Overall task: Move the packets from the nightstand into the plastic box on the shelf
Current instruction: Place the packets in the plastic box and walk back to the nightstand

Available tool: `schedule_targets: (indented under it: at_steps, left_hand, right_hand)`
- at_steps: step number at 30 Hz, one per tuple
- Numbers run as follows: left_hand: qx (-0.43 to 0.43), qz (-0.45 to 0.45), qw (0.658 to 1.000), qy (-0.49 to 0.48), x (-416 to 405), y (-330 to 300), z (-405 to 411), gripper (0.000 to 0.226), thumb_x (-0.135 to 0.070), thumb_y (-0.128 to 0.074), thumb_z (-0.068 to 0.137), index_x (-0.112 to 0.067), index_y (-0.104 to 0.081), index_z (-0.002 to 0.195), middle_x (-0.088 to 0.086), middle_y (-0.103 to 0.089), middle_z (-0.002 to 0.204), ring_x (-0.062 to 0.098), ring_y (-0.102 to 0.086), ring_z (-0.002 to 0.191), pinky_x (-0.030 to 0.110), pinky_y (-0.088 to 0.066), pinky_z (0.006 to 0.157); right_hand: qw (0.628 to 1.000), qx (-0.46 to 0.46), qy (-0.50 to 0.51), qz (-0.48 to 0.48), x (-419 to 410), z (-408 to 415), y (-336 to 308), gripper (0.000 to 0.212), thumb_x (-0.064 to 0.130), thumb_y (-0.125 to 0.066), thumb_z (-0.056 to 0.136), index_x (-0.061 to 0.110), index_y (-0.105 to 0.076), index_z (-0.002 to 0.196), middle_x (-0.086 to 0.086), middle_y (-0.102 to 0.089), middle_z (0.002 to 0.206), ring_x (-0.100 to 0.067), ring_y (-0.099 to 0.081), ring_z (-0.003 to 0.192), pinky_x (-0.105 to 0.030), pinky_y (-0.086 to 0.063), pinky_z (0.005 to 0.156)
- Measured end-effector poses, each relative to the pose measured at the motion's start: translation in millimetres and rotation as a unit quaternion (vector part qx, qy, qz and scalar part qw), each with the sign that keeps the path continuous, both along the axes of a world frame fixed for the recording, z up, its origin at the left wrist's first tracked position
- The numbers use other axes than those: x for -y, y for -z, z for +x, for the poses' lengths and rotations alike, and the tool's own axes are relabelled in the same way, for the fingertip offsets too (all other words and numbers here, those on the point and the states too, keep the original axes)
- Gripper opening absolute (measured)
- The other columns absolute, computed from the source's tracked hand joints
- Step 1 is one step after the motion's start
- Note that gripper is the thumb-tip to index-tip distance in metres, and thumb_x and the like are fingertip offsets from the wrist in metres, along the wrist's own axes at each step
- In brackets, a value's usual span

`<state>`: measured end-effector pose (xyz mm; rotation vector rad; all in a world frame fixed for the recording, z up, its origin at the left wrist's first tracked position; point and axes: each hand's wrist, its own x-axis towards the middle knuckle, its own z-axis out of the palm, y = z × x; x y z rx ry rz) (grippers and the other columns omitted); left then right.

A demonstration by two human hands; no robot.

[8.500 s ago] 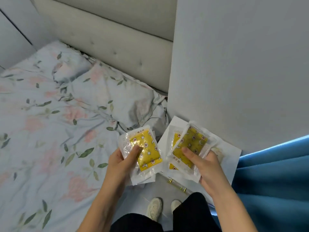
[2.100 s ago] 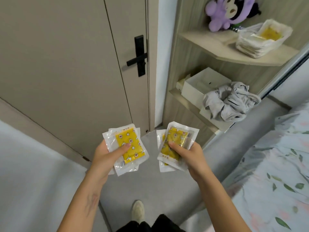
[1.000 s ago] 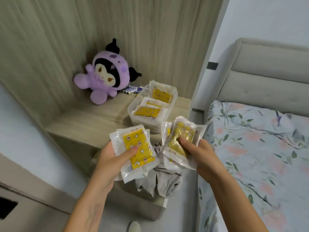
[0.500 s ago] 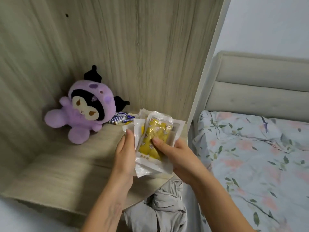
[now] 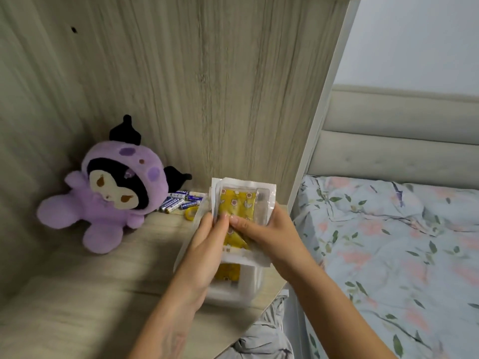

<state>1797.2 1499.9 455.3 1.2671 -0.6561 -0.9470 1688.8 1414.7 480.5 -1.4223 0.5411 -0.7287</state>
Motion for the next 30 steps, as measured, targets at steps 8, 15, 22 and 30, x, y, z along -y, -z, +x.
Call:
schedule_targets:
  at_steps: [8,15,22,30]
  left_hand:
    - [-0.005,0.027,0.986,-0.167,19.1,2.6,-11.7,0.035,-0.046,-0.046,0.098,-0.032,-0.053,0.130,0.005,-0.058,0.132,0.021,-0.058,0.118,0.050,-0.045,0.103]
    - [0.442,0.105,0.880,-0.141,-11.4,14.2,1.7,0.037,-0.028,-0.047,0.099,-0.026,-0.051,0.135,-0.016,-0.055,0.121,0.012,-0.056,0.114,0.029,-0.044,0.093]
    - [0.626,0.274,0.729,-0.051,-20.9,32.8,-6.5,0.046,-0.046,-0.025,0.100,-0.035,-0.038,0.144,-0.016,-0.046,0.142,0.005,-0.042,0.129,0.023,-0.032,0.102]
    - [0.627,0.280,0.725,-0.056,-17.6,33.4,-7.9,0.036,-0.045,-0.025,0.099,-0.039,-0.044,0.128,-0.018,-0.044,0.135,0.003,-0.042,0.122,0.022,-0.038,0.094]
  right_hand:
    - [0.992,-0.081,-0.098,0.013,18.9,10.3,-7.4,0.036,0.017,-0.058,0.096,0.010,-0.048,0.129,-0.015,-0.064,0.125,-0.025,-0.065,0.112,-0.041,-0.053,0.097]
    - [0.943,-0.248,-0.155,-0.156,92.5,25.6,-42.0,0.016,0.015,-0.078,0.080,0.012,-0.067,0.091,0.001,-0.074,0.085,-0.013,-0.071,0.077,-0.026,-0.059,0.070]
    - [0.760,-0.490,-0.273,-0.327,98.3,71.1,-12.2,0.061,0.032,-0.079,0.079,0.005,-0.054,0.128,-0.007,-0.060,0.122,-0.024,-0.056,0.115,-0.028,-0.043,0.089]
    - [0.809,-0.472,-0.305,-0.172,95.8,59.3,-5.6,0.062,0.043,-0.038,0.102,0.008,-0.025,0.151,-0.007,-0.035,0.152,-0.010,-0.035,0.128,-0.017,-0.030,0.095]
